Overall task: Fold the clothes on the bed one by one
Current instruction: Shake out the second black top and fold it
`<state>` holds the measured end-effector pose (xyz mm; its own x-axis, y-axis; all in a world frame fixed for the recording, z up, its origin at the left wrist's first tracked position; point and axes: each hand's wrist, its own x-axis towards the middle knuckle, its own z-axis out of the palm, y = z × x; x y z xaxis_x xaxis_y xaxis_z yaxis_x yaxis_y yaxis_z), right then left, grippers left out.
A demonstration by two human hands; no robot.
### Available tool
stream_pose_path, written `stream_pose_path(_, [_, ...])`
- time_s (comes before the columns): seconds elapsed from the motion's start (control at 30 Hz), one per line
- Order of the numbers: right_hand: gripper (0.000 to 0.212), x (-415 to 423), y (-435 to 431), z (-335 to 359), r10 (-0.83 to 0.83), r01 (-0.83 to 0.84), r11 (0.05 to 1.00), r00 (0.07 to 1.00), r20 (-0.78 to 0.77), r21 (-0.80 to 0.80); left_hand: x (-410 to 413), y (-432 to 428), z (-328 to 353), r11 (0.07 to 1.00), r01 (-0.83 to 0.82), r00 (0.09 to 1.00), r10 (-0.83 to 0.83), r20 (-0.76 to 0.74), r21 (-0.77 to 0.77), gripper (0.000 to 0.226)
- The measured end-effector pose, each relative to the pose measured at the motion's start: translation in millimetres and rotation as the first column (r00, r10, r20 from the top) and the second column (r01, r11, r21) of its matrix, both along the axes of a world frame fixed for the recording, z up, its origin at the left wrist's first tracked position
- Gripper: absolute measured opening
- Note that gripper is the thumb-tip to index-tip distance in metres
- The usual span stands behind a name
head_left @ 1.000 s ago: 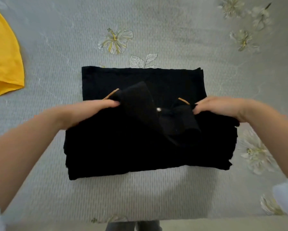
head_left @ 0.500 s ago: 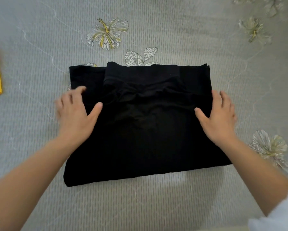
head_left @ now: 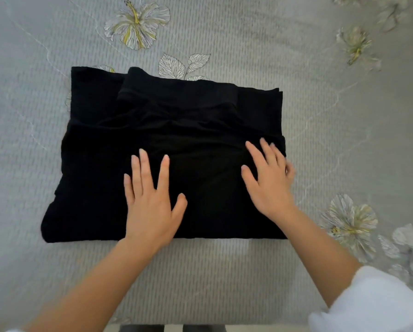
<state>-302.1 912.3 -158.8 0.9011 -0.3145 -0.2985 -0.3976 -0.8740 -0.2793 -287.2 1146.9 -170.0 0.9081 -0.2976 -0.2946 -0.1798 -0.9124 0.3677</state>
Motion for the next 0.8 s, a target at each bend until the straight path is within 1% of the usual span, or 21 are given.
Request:
stream_pose_path(0.07, [0.045, 10.6, -14.4, 10.2, -0.169, 0.155, 0.98, 0.979, 0.116, 0.122, -19.1, -21.9, 7.7, 0.991, 0.121, 0.992, -0.118, 0.052, -0.051, 0.077])
stream_pose_path(0.1, [0.042, 17.0, -25.1, 15.2, -0.249, 0.222, 0.958, 0.957, 0.147, 0.182, -30.0, -35.1, 10.4, 0.978, 0.193, 0.98, -0.189, 0.06, -0.083, 0.078])
stream_pose_path(0.13, [0.041, 23.4, -36.9, 20.2, -0.324, 0.282, 0.926, 0.935, 0.145, 0.252, -40.4, -49.7, 11.5, 0.961, 0.257, 0.966, -0.252, 0.063, -0.106, 0.08])
stream_pose_path(0.2, [0.043, 35.9, -58.6, 27.8, -0.442, 0.39, 0.841, 0.895, 0.059, 0.375, -58.0, -80.3, 10.5, 0.941, 0.308, 0.951, -0.304, 0.046, -0.139, 0.083])
stream_pose_path(0.3, [0.051, 47.5, -77.3, 29.6, -0.475, 0.457, 0.79, 0.878, -0.062, 0.409, -73.6, -116.1, 5.0, 0.953, 0.225, 0.968, -0.242, -0.062, -0.205, 0.089])
stream_pose_path(0.33, [0.056, 50.5, -78.8, 29.1, -0.484, 0.475, 0.768, 0.87, -0.098, 0.43, -76.6, -123.0, 1.5, 0.958, 0.204, 0.968, -0.228, -0.103, -0.204, 0.093])
stream_pose_path(0.4, [0.066, 54.8, -75.9, 26.0, -0.5, 0.506, 0.72, 0.853, -0.151, 0.475, -81.0, -128.9, -6.1, 0.964, 0.219, 0.961, -0.241, -0.139, -0.153, 0.103])
stream_pose_path(0.43, [0.071, 56.6, -72.9, 23.6, -0.499, 0.508, 0.715, 0.852, -0.159, 0.48, -82.0, -129.1, -9.0, 0.963, 0.239, 0.956, -0.256, -0.141, -0.128, 0.109])
stream_pose_path(0.5, [0.075, 58.7, -65.4, 17.8, -0.476, 0.482, 0.75, 0.869, -0.137, 0.452, -82.8, -127.8, -10.8, 0.958, 0.271, 0.947, -0.283, -0.151, -0.097, 0.117])
stream_pose_path(0.57, [0.071, 60.3, -58.2, 13.9, -0.455, 0.453, 0.789, 0.885, -0.101, 0.414, -82.9, -127.2, -9.3, 0.958, 0.274, 0.949, -0.283, -0.141, -0.081, 0.112])
stream_pose_path(0.6, [0.068, 61.6, -55.7, 13.6, -0.464, 0.461, 0.784, 0.88, -0.101, 0.415, -82.9, -127.2, -8.5, 0.961, 0.264, 0.952, -0.274, -0.136, -0.084, 0.107])
stream_pose_path(0.63, [0.065, 63.5, -53.9, 14.7, -0.494, 0.494, 0.748, 0.86, -0.125, 0.443, -82.4, -127.2, -7.0, 0.963, 0.251, 0.954, -0.264, -0.14, -0.102, 0.101])
stream_pose_path(0.67, [0.063, 66.0, -52.9, 17.3, -0.536, 0.545, 0.679, 0.826, -0.175, 0.492, -81.6, -126.8, -4.7, 0.962, 0.235, 0.956, -0.254, -0.149, -0.137, 0.095])
stream_pose_path(0.7, [0.06, 68.9, -52.6, 20.8, -0.573, 0.597, 0.588, 0.783, -0.24, 0.545, -80.6, -125.3, -2.3, 0.957, 0.209, 0.956, -0.243, -0.165, -0.202, 0.089])
stream_pose_path(0.77, [0.047, 74.2, -53.5, 33.7, -0.586, 0.651, 0.426, 0.727, -0.356, 0.628, -75.7, -118.7, 5.7, 0.903, 0.087, 0.949, -0.204, -0.242, -0.421, 0.073])
stream_pose_path(0.8, [0.039, 76.9, -50.8, 43.2, -0.565, 0.659, 0.359, 0.717, -0.408, 0.661, -71.4, -112.2, 13.1, 0.844, -0.03, 0.938, -0.161, -0.307, -0.536, 0.066])
